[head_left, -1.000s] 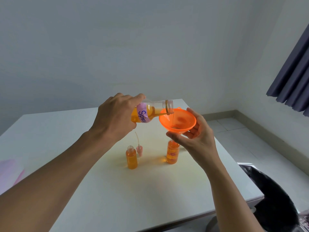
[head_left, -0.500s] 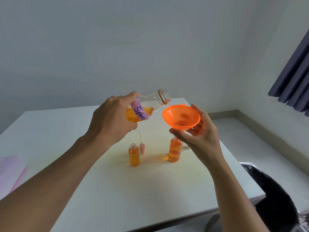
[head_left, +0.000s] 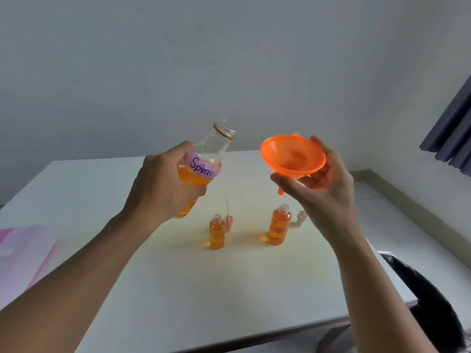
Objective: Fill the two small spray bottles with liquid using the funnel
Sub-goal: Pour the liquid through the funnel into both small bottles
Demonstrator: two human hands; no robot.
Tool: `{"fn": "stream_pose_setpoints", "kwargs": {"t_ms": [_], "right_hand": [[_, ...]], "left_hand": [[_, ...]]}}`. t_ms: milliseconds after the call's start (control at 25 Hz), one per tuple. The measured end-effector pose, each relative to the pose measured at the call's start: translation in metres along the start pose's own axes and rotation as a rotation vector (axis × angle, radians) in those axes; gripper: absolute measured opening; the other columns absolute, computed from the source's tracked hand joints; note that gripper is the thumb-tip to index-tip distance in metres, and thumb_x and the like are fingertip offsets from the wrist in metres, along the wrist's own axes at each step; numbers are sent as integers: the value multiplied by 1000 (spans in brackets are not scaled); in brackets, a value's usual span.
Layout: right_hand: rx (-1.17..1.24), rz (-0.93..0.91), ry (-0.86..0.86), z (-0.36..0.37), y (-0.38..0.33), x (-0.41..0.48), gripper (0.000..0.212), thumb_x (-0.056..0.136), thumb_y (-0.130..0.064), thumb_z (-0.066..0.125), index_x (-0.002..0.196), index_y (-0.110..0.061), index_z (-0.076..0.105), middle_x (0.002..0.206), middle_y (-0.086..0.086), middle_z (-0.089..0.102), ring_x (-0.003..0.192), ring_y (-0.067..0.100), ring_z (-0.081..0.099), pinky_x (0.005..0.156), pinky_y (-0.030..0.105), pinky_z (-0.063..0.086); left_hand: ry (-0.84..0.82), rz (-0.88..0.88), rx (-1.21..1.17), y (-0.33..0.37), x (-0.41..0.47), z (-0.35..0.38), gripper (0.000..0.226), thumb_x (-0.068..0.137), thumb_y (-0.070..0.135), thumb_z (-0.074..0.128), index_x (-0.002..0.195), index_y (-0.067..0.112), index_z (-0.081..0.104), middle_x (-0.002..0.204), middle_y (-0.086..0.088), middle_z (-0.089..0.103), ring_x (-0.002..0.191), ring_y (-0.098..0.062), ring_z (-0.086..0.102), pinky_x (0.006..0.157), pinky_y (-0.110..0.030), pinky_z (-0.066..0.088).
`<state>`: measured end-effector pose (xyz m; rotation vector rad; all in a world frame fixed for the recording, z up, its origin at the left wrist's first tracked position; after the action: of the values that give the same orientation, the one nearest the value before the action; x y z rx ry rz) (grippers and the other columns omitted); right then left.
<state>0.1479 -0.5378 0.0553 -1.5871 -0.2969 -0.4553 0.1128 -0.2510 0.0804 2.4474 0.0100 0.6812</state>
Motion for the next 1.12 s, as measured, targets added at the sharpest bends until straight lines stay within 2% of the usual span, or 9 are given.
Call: {"fn": "stream_pose_setpoints", "kwargs": {"t_ms": [80,200,400,560,680,760,920,1040,1120], "right_hand": [[2,-9,-63,32,-16,6,100,56,-46,95,143,-34,48,128,-9,66,107,1,70,82,16,57],[-15,67,-191,114,-20,17,101,58,-54,92,145,-28,48,127,-10,64,106,3,68,77,16,59],[9,374,-371,250,23,17,82,58,-48,93,124,-16,58,115,4,67,104,24,70,91,48,61],[-144,468,-390,309,74,7,64,59,-48,92,108,-25,58,110,1,65,103,25,67,89,45,61],[-308,518,-409,329,107,-2,97,59,-52,93,137,-17,46,120,0,54,109,24,58,79,36,58],[-388,529,-417,336,121,-7,106,57,-54,93,140,-17,39,119,-1,47,108,22,51,73,34,52],[-500,514,-417,343,139,-15,111,55,-55,94,139,-17,33,129,5,49,106,23,47,77,37,50],[-539,483,-393,346,142,-17,111,55,-54,94,138,-16,30,135,9,48,122,32,52,92,45,55],[-570,467,-389,350,143,-19,112,56,-54,94,138,-17,28,138,11,45,127,35,52,91,45,52]], "left_hand": [[49,-51,-56,-21,-1,-13,63,64,43,87,120,37,58,98,10,67,87,-17,63,67,-29,52],[120,-149,-48,-68,-2,-41,56,63,44,86,112,36,60,95,11,68,89,-20,63,69,-32,52],[239,-317,-24,-150,-10,-83,57,62,41,87,113,33,61,97,8,68,93,-22,63,69,-32,52],[292,-419,-59,-199,-23,-88,68,61,36,88,122,31,59,106,8,67,102,-23,60,72,-31,50],[308,-459,-89,-220,-32,-76,74,62,36,89,129,27,57,115,4,67,100,-19,60,70,-26,45],[311,-473,-105,-229,-36,-68,75,63,38,89,129,26,57,116,3,67,97,-16,60,68,-22,44],[331,-469,-138,-237,-41,-62,72,61,37,90,125,26,59,112,4,69,90,-13,59,60,-10,38],[349,-479,-139,-242,-41,-61,78,59,37,91,129,26,57,116,4,68,93,-12,57,67,-18,41],[354,-492,-132,-246,-41,-60,83,59,38,92,132,26,55,120,3,66,96,-12,56,72,-23,43]]}}
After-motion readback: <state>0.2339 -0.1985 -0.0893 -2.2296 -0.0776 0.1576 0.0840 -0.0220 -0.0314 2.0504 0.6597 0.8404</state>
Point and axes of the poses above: each hand's wrist, its own x-axis towards the middle knuckle, its own z-axis out of the palm, y = z × x, the point moved 9 cm from there along x, towards the middle knuckle
